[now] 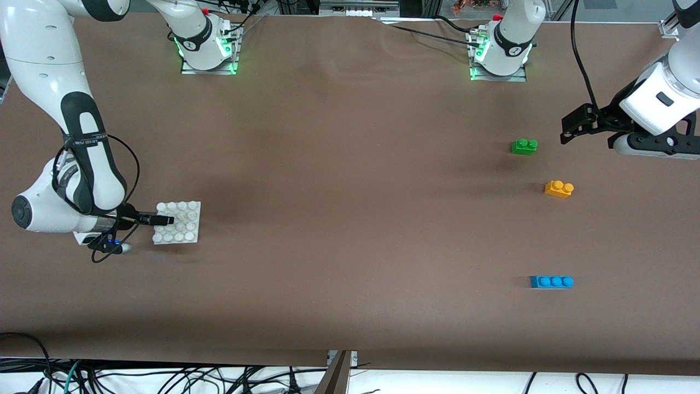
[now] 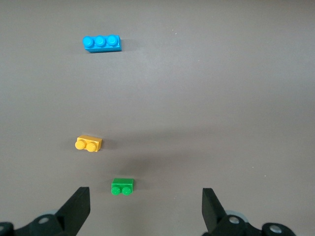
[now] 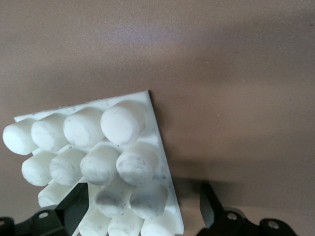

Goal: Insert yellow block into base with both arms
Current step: 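Reach the right gripper down and grasp the white base plate edge, then slide the white base plate with the right gripper toward the table center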

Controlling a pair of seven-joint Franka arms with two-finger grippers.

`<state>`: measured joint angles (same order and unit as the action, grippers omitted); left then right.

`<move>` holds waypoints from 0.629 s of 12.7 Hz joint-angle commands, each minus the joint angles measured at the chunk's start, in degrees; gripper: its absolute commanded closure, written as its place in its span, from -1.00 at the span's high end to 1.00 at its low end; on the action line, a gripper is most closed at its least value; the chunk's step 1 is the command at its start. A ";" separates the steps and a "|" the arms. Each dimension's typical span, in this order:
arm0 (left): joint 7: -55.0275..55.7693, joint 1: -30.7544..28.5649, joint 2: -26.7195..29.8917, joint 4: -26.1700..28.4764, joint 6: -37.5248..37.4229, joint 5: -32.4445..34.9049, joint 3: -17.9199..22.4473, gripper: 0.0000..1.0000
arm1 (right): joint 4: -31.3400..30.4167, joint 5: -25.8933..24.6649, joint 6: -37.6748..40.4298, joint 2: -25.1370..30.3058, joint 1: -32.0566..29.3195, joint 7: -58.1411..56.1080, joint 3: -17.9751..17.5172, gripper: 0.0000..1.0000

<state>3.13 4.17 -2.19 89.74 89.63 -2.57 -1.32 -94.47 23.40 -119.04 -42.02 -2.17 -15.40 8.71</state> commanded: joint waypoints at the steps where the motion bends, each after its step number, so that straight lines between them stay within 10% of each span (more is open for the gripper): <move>1: 0.03 -0.66 0.52 -0.35 -0.69 -0.95 -0.53 1.00 | 0.34 1.21 0.39 -0.52 -0.38 -1.65 -0.45 0.96; 8: -0.23 -0.66 0.52 -0.35 -0.69 -1.03 -0.53 1.00 | 0.43 1.21 0.39 -0.88 0.58 -1.65 -0.54 0.53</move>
<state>3.13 4.17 -2.16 89.73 89.63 -2.57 -1.38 -94.23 23.85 -118.55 -42.14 -1.94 -15.96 8.44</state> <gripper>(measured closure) 0.000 0.233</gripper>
